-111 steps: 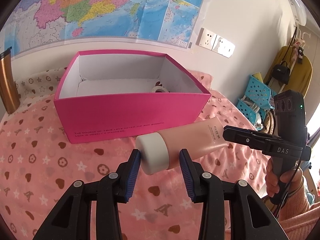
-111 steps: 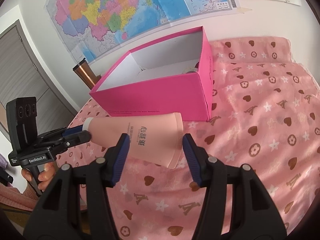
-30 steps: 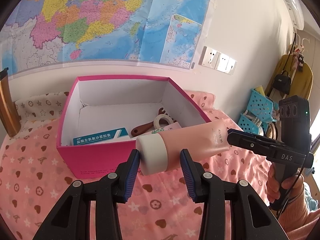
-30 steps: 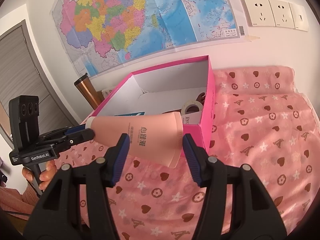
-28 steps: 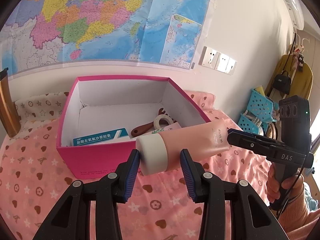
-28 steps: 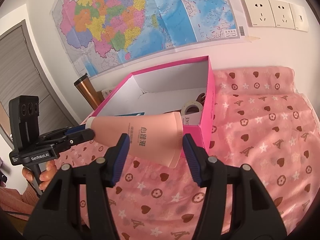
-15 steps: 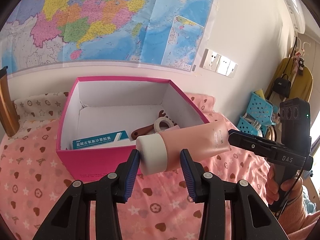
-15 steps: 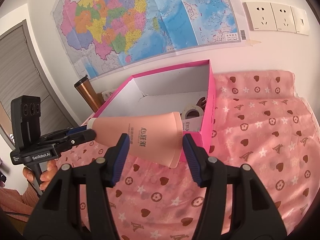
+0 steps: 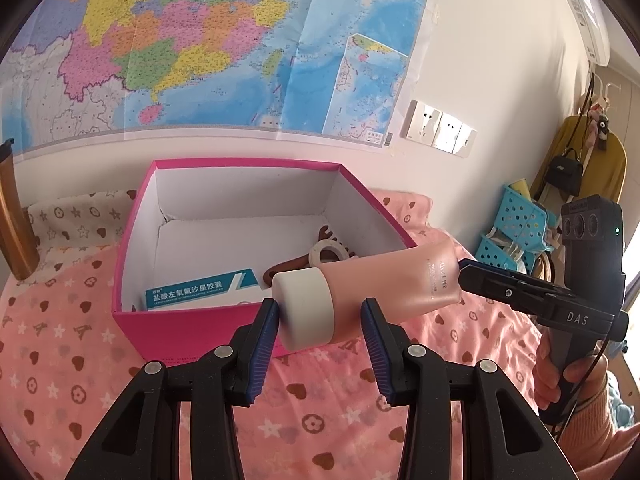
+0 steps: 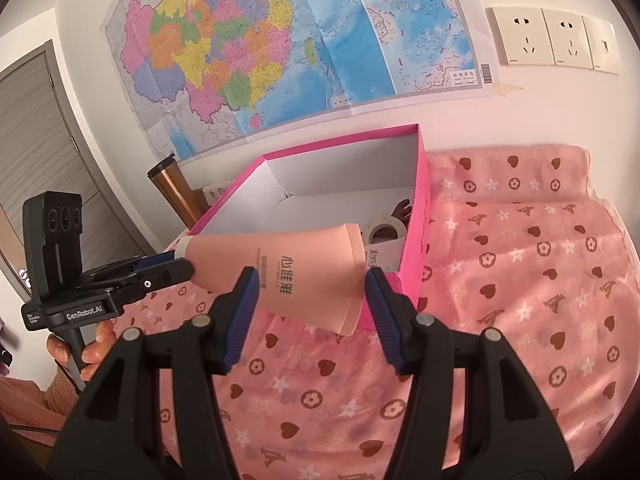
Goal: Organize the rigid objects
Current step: 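Lower the pink tube into the magenta box, then open the right gripper to release the pink tube and withdraw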
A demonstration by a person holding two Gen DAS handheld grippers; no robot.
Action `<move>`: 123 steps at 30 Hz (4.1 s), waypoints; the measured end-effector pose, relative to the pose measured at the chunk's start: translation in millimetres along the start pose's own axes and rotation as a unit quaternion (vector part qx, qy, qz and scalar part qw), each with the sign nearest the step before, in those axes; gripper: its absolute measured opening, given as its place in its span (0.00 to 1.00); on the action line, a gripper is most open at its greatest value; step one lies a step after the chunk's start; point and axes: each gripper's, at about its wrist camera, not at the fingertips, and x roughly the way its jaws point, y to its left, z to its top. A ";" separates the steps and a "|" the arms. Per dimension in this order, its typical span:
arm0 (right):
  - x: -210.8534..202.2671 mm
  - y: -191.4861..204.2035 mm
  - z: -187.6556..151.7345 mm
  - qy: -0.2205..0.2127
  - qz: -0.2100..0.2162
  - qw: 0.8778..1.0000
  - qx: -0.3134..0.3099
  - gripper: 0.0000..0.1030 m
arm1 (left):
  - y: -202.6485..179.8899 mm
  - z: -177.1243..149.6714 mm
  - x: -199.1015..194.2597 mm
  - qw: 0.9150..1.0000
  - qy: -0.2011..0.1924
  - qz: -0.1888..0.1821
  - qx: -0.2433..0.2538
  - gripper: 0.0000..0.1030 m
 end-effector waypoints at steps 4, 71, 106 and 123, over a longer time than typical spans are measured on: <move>-0.2 0.5 0.9 -0.002 0.000 1.000 0.000 0.56 | 0.4 2.7 1.9 1.000 -0.002 0.001 0.000 0.41; 15.7 -11.6 29.7 -0.001 -0.011 1.000 -0.009 0.56 | 7.9 22.0 27.5 1.000 -0.001 0.014 0.000 0.45; 52.8 -14.2 32.5 0.025 -0.056 0.998 -0.010 0.57 | 22.6 14.6 59.6 0.997 0.033 0.063 -0.015 0.57; 28.0 56.0 -41.6 -0.036 -0.114 0.987 -0.110 0.97 | 19.3 -34.8 -7.0 0.992 -0.032 0.123 -0.026 1.00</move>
